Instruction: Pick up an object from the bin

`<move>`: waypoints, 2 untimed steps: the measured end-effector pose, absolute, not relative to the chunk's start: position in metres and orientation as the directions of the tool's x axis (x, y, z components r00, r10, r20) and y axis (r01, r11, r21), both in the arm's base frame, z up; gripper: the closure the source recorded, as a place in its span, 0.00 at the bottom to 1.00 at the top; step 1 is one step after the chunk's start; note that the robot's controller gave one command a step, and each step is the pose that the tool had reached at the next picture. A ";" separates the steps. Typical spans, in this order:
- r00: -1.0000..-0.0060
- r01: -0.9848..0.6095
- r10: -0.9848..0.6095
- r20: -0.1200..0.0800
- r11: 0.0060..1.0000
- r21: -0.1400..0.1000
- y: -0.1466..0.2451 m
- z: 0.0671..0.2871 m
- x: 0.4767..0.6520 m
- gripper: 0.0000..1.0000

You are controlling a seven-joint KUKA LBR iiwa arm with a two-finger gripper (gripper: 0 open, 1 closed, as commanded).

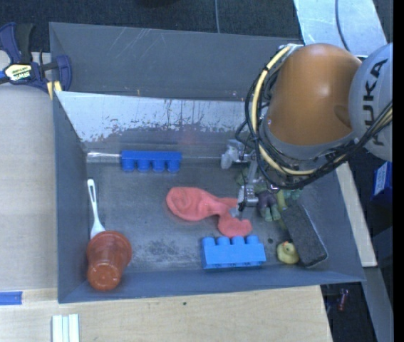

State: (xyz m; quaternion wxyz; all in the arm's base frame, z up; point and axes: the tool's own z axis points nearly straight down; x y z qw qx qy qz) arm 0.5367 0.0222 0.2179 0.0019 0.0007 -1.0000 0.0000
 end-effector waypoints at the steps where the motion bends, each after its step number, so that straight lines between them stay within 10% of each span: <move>1: -1.000 -0.001 -0.001 -0.004 1.000 0.000 0.022 0.221 0.538 0.00; 2: -0.995 -0.104 -0.104 -0.008 0.995 -0.001 0.028 0.186 0.529 0.00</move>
Offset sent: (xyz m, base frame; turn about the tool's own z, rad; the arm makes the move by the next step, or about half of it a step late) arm -0.0311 0.0195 -0.1154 -0.3349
